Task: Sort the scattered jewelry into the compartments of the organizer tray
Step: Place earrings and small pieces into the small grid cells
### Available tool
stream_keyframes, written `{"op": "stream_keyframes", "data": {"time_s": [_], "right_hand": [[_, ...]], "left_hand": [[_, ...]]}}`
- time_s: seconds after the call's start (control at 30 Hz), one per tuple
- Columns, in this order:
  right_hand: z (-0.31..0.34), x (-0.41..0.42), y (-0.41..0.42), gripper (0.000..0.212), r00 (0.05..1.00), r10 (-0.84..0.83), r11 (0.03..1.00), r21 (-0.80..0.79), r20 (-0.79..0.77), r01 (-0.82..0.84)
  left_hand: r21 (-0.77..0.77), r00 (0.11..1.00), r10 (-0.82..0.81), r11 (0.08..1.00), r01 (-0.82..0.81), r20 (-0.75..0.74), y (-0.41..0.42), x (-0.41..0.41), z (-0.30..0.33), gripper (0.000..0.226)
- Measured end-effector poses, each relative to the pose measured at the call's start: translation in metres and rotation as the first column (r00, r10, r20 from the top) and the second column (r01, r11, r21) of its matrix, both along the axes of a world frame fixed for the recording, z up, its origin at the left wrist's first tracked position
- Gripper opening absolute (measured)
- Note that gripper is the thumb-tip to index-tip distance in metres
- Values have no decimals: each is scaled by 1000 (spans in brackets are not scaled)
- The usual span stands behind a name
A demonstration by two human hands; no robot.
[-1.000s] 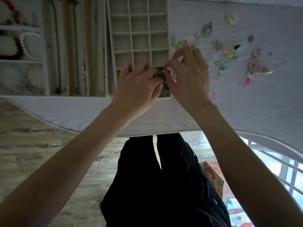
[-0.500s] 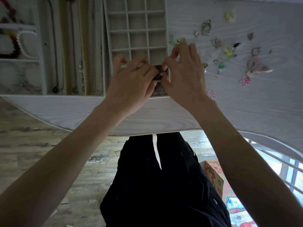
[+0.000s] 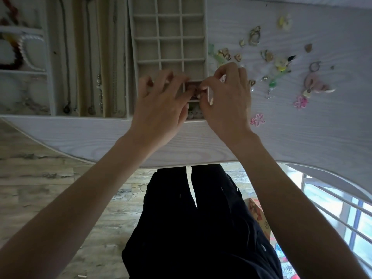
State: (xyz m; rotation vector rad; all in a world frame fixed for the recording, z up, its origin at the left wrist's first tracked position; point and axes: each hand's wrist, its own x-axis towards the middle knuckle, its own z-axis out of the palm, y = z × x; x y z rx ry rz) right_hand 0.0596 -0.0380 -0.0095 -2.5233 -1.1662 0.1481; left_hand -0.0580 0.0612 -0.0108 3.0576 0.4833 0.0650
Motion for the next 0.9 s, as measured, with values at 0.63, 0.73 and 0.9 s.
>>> {"op": "stream_keyframes", "data": {"time_s": [0.63,0.73,0.9], "right_hand": [[13,5,7,14,997,78,966,-246,-23,-81],[11,2,7,19,995,89,960,-271,53,-71],[6,3,4,18,996,81,979,-188,30,-74]], "left_hand": [[-70,1000,-25,997,25,6,7,1,2,23],[-73,999,-15,997,19,49,12,0,3,21],[-61,995,73,996,-69,69,9,-7,3,21]]}}
